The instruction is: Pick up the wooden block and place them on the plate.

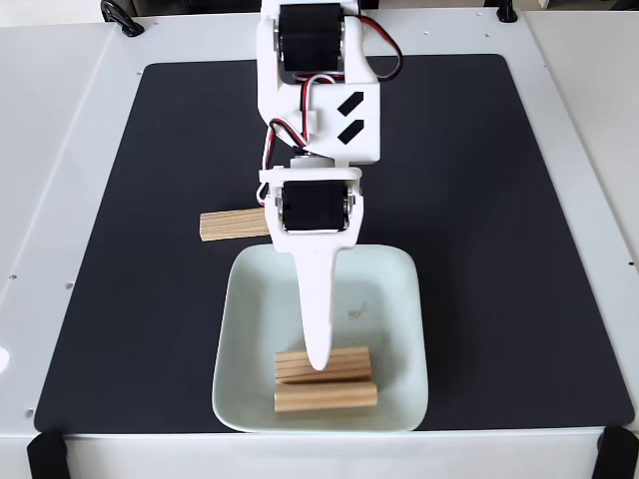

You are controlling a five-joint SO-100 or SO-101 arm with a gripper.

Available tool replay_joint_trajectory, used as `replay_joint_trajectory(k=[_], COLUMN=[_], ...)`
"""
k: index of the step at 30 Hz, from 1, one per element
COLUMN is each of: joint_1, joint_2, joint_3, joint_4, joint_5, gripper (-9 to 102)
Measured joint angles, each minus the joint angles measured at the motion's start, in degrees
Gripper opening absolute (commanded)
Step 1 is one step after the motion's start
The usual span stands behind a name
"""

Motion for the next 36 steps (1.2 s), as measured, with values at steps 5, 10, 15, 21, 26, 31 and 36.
replay_joint_trajectory(k=[5,10,15,21,26,31,36], joint_1=[0.0,0.0,0.0,0.0,-0.7,0.3,3.3], joint_2=[0.0,0.4,9.0,26.6,43.2,57.9,63.5], joint_3=[0.0,0.4,8.8,27.9,46.2,66.2,77.0], joint_4=[0.0,0.0,0.0,0.0,0.0,0.0,0.8], joint_5=[0.0,0.0,0.2,0.2,0.2,-0.3,-3.7], gripper=[25,24,5,0,-1,-1,-1])
